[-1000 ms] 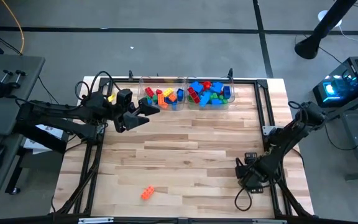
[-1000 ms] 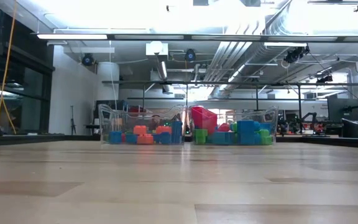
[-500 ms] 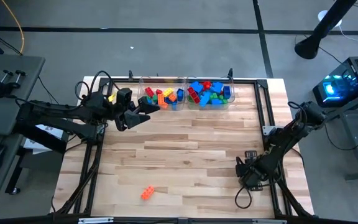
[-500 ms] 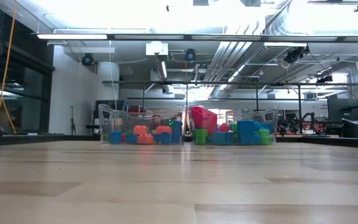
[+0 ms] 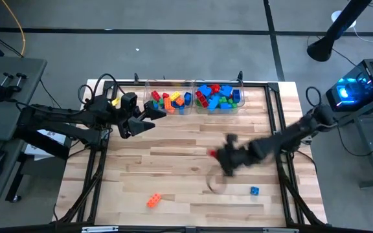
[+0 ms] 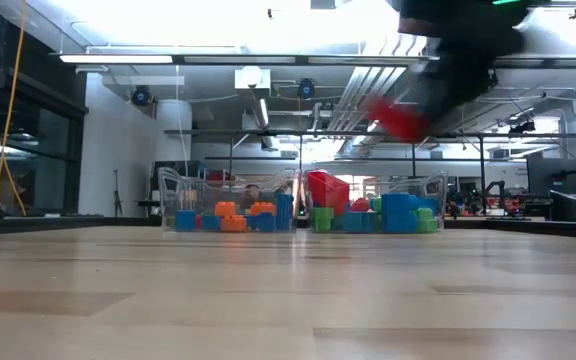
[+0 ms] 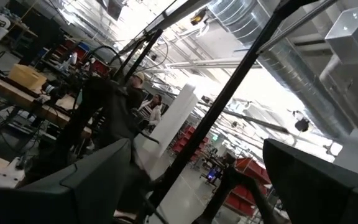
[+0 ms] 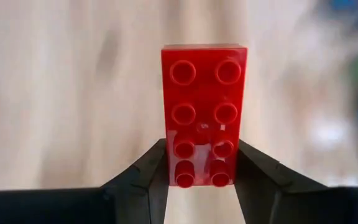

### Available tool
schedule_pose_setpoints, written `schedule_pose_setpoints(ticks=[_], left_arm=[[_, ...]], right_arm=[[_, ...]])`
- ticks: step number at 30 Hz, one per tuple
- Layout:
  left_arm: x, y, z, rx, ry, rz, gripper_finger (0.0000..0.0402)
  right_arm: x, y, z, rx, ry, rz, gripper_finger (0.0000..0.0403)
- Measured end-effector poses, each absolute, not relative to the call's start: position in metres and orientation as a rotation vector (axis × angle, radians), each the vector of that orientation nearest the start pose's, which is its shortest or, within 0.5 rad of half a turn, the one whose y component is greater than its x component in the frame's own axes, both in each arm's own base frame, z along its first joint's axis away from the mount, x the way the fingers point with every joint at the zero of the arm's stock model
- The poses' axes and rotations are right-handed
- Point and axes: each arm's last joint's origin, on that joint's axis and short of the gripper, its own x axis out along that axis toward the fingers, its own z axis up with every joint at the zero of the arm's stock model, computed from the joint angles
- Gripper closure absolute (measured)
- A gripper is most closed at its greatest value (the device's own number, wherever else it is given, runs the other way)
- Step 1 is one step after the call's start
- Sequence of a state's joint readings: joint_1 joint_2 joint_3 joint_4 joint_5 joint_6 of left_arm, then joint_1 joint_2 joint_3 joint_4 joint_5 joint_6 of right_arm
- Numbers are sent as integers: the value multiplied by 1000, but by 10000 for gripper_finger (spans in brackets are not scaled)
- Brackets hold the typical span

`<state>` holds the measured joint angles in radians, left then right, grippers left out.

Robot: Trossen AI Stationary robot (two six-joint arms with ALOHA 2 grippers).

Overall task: Sort blocks by size
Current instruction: Put the red lego piece into the left transparent bin

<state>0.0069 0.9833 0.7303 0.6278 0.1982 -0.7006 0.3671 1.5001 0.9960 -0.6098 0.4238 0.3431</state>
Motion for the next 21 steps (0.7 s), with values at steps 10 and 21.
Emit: schedule_pose_setpoints(ticks=[10,21], left_arm=[[214,-4,358,-675,-314,-329,50],[214,-4,358,-679,-312,-329,50]], right_arm=[[378,-78,251,71,450,-538,265],[426,-150,273,389,404,-547,119]])
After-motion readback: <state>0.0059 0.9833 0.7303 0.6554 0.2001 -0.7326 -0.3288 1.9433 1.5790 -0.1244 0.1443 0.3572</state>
